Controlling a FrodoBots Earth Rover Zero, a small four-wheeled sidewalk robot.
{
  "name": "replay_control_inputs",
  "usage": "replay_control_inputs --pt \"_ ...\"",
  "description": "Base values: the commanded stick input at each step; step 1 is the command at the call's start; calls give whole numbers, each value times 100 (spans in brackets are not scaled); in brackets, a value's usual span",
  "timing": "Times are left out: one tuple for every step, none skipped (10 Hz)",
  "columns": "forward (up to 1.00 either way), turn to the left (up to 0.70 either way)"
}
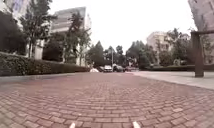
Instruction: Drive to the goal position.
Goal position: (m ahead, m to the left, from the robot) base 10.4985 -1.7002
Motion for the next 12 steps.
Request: replay_control_inputs --pt "70 0" --pt "70 0" --pt "70 0" --pt "70 0" --pt "70 0" --pt "70 0" --pt "70 0" --pt "70 0" --pt "70 0" --pt "70 0" --pt "70 0" --pt "70 0"
